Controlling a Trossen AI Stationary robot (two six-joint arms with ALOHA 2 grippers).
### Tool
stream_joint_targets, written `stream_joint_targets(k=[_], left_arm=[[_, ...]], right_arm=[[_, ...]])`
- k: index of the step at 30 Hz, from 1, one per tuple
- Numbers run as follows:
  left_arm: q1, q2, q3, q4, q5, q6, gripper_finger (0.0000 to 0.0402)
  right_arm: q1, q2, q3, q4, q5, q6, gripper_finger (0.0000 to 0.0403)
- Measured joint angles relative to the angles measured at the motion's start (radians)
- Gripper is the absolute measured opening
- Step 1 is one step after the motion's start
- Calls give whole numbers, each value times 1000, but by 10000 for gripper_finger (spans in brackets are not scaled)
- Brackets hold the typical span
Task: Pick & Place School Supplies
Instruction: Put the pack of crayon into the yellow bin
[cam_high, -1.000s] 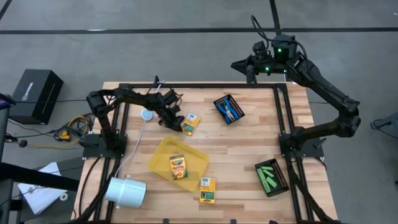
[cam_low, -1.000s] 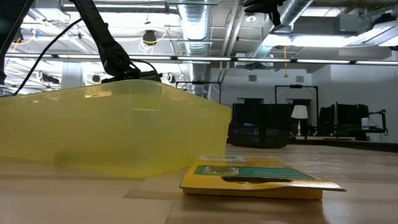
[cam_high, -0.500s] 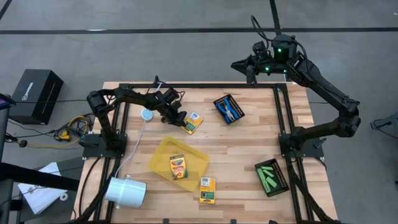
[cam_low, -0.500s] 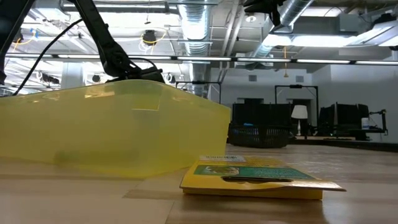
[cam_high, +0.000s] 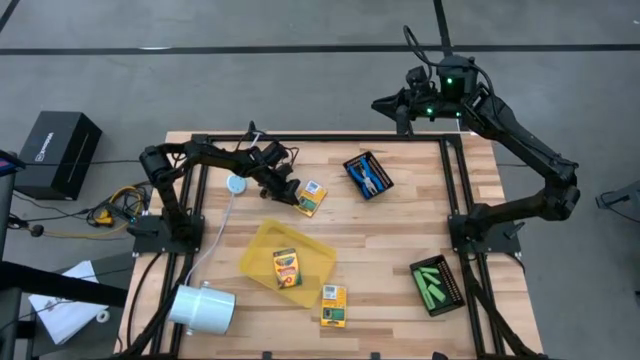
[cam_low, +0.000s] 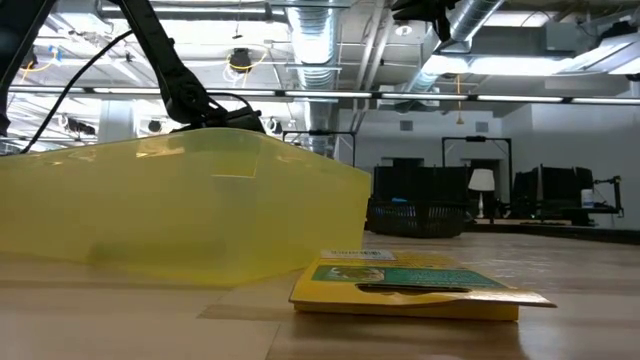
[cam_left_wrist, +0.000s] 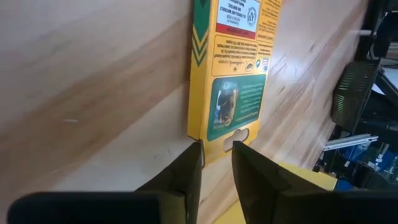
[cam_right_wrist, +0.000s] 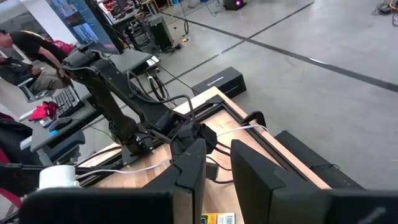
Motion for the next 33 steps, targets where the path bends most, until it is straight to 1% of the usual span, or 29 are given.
stream_joint_targets(k=[3,6,10,14,16,17,19,21,23,24,28,33], left_arm=[[-9,4,0,0,0,7,77],[-27,29,3,-3,-1,28,82],[-45,70,7,4,0,36,108],[-53,76,8,19,4,39,139],[-53,77,7,28,7,35,144],[-53,77,7,28,7,35,140],[-53,78,7,28,8,35,118],[-53,78,6,28,7,35,77],[-53,78,6,27,8,39,27],[-53,78,6,28,8,39,15],[-53,78,5,28,1,50,4],[-53,66,4,37,6,60,1]], right_arm=[[0,0,0,0,0,-4,68],[0,0,0,0,0,-4,68],[0,0,0,-1,0,-4,68],[0,0,0,-3,0,-4,68],[0,0,0,-3,0,-4,68],[-1,0,0,-3,0,-4,68],[-1,0,0,-3,0,-4,68],[-1,0,0,-3,0,-4,68],[-1,0,0,-3,0,-9,68],[-4,0,0,-3,0,-12,68],[-21,0,0,-2,0,-12,68],[-40,2,0,-2,0,-12,68]])
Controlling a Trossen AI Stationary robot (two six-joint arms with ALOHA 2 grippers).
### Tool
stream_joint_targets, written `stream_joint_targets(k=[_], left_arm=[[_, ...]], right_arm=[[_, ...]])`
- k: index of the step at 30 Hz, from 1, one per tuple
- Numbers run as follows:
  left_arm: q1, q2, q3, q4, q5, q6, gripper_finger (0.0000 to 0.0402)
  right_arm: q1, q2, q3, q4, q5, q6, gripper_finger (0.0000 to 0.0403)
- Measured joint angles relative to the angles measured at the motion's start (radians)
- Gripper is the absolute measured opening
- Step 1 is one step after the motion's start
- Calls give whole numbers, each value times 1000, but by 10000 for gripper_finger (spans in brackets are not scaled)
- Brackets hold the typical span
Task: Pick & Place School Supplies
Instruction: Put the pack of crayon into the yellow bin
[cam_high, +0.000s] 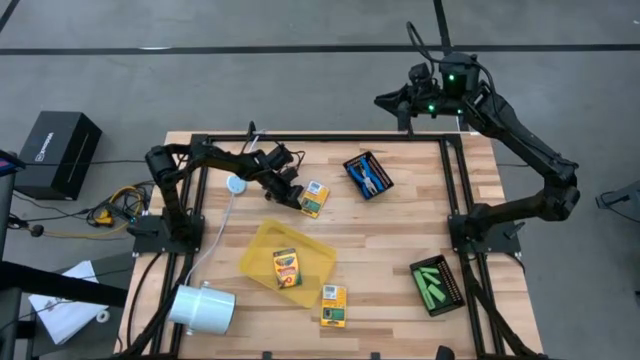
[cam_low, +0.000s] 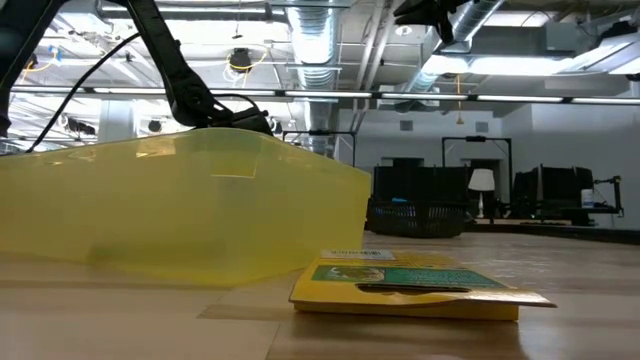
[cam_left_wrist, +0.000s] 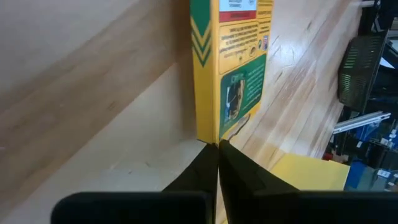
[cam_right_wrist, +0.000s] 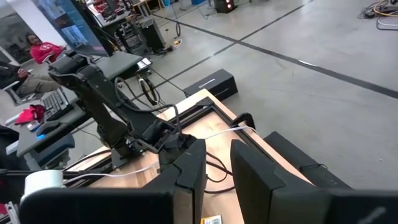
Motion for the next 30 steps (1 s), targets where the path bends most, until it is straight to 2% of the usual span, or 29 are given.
stream_joint_targets(k=[5,18,23,30], left_arm=[[1,-77,-5,-9,-5,-9,1],[-18,-461,3,-15,-14,-105,0],[-105,-568,4,-104,-8,-131,0],[-336,-611,0,-217,-11,-129,0]], right_arm=[[-14,0,0,5,0,0,68],[-39,0,0,48,-2,0,68],[-39,0,0,52,-3,0,68],[-37,0,0,51,-3,0,68]])
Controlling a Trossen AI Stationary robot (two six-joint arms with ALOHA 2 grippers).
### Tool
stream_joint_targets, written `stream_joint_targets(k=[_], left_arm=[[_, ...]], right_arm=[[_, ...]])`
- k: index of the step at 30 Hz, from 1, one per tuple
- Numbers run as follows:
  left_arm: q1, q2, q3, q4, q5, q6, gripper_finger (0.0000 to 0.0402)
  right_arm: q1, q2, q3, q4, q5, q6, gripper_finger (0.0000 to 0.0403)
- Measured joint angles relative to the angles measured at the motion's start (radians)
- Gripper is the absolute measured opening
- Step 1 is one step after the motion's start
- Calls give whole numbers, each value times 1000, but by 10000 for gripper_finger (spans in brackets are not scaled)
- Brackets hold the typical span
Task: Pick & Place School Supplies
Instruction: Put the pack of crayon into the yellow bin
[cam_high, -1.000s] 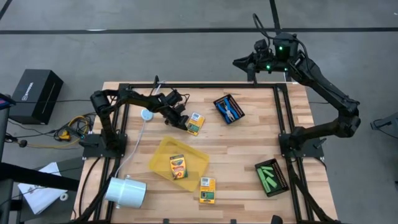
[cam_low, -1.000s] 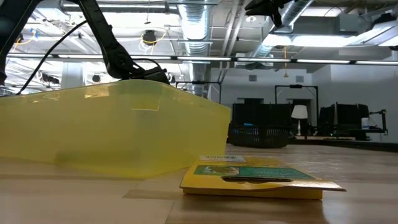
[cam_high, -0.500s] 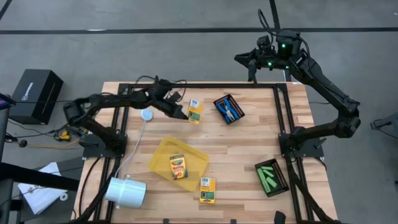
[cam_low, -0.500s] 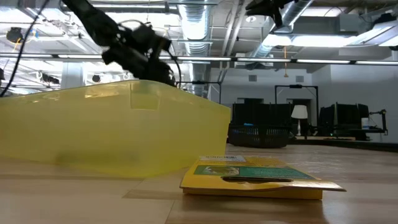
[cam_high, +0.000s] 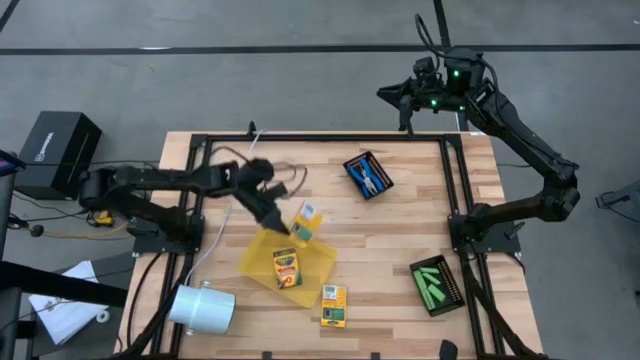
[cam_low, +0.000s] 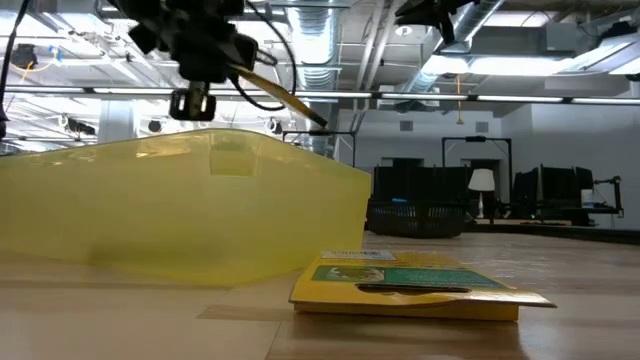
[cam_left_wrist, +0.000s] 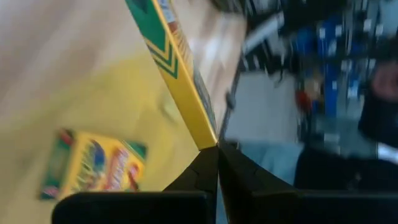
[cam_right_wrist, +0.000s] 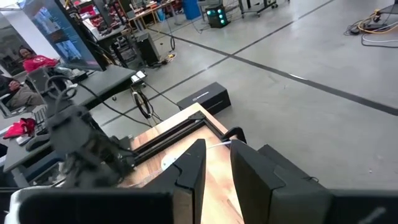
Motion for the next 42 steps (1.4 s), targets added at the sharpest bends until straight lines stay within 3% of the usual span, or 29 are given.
stream_joint_targets(k=[7,14,26,35,42], left_arm=[[-222,0,-39,4,-59,-92,0],[-319,14,-99,27,-121,-176,0],[-312,24,-288,108,-152,-286,10],[-281,-11,-290,195,-142,-310,85],[-244,-107,-291,193,-134,-318,138]], right_arm=[[1,0,0,-4,-1,7,68],[1,0,0,-4,-1,3,68],[1,0,-1,-8,-31,-3,68],[-1,0,-1,8,-36,-26,68],[-1,0,-1,78,-57,-28,68]])
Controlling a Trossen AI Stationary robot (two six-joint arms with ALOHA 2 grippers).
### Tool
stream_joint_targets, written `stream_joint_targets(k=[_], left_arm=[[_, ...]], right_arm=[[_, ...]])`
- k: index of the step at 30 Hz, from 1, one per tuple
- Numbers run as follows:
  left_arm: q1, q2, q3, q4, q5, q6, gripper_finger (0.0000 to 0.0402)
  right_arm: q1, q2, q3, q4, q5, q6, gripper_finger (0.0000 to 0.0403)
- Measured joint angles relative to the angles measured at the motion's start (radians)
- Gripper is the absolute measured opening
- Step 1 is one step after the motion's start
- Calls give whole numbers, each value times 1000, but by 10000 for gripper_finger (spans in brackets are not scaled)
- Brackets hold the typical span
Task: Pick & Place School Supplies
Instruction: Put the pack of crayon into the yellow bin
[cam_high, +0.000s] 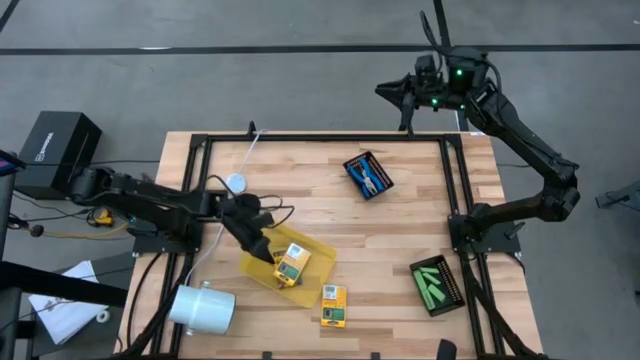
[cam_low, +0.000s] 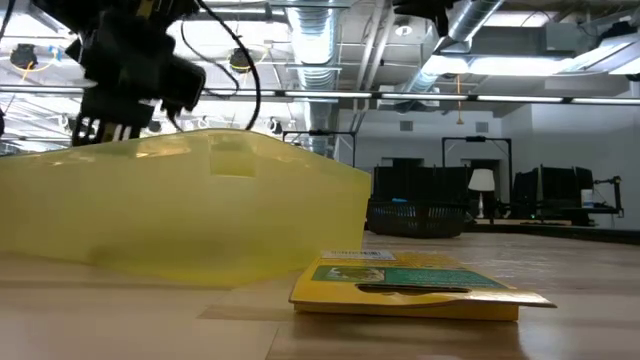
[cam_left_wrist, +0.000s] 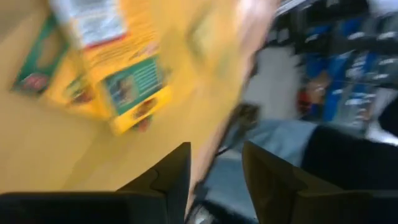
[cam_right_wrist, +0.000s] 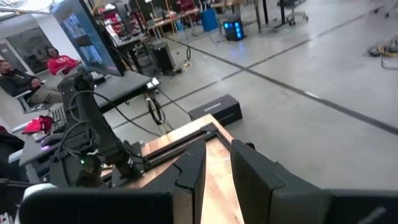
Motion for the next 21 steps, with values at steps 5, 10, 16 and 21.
stream_joint_targets(k=[5,10,16,21], left_arm=[[62,-91,0,264,-126,-82,137],[107,-152,3,684,-514,26,112],[136,-159,2,810,-622,110,91],[137,-159,2,820,-677,218,86]], right_arm=[[9,0,0,69,0,-139,68],[42,0,0,183,1,-273,68],[64,0,0,302,5,-287,68],[64,0,0,376,5,-259,68]])
